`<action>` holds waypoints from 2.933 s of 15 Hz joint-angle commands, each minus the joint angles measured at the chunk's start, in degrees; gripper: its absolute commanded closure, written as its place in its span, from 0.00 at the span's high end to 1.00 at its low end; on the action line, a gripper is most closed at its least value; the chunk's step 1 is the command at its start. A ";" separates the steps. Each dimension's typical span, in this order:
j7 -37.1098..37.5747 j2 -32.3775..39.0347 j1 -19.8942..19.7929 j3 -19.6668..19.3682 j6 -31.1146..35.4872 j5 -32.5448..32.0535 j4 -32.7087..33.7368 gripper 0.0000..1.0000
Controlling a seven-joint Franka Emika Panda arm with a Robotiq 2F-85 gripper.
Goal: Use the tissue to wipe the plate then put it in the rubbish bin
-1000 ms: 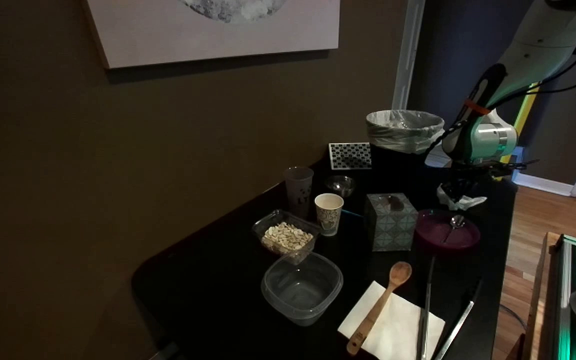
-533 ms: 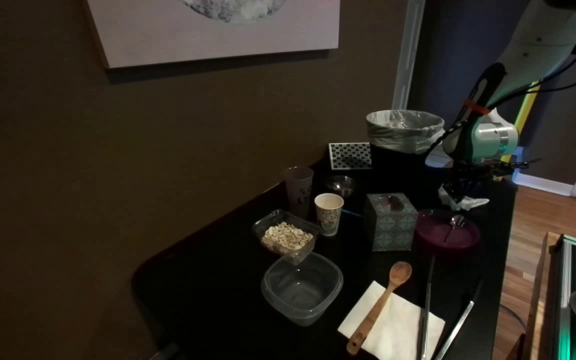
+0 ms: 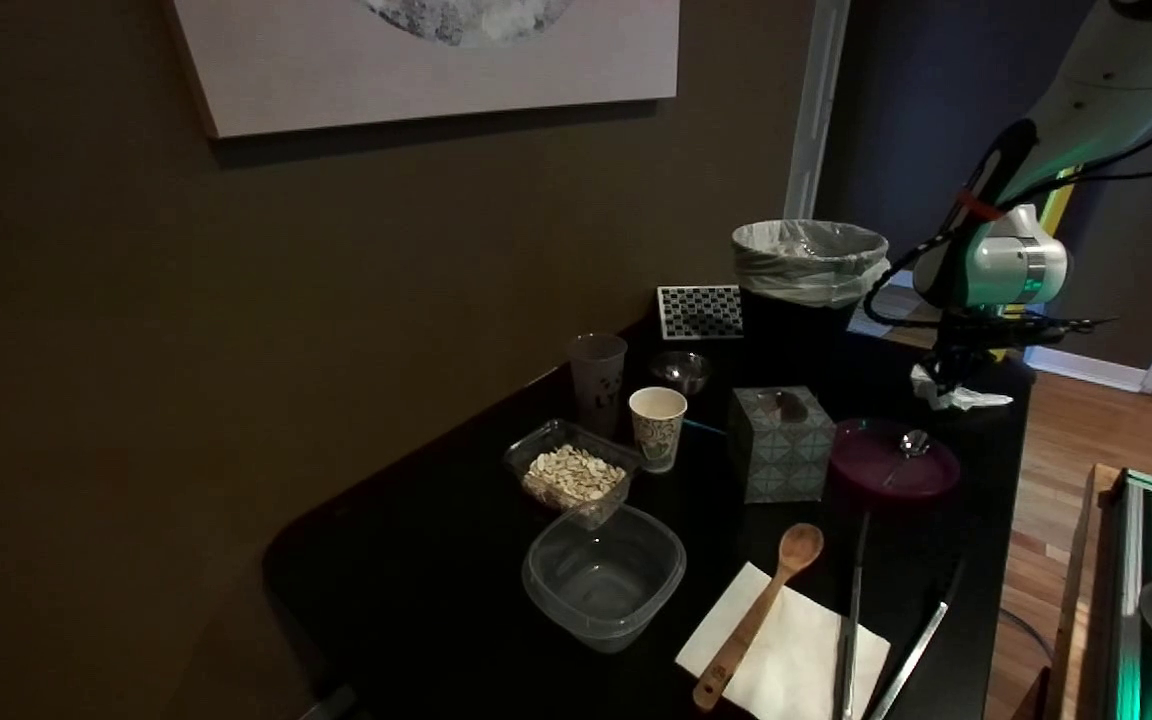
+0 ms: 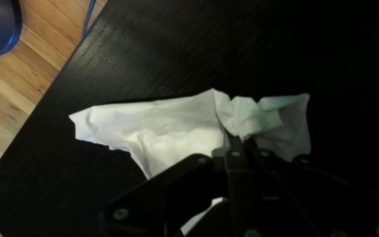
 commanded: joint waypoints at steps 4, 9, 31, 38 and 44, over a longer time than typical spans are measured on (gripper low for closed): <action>0.50 1.00 6.98 -0.13 0.04 -2.14 -2.93 0.01; -0.33 0.85 6.85 0.01 -0.57 -0.61 -2.21 0.01; -5.04 -25.27 -3.09 -0.65 -5.45 1.42 -21.06 0.01; -5.27 -48.07 3.55 -7.65 -4.38 -4.29 -31.98 0.01; -5.19 -67.55 6.24 -6.52 -16.48 -1.70 -28.37 0.01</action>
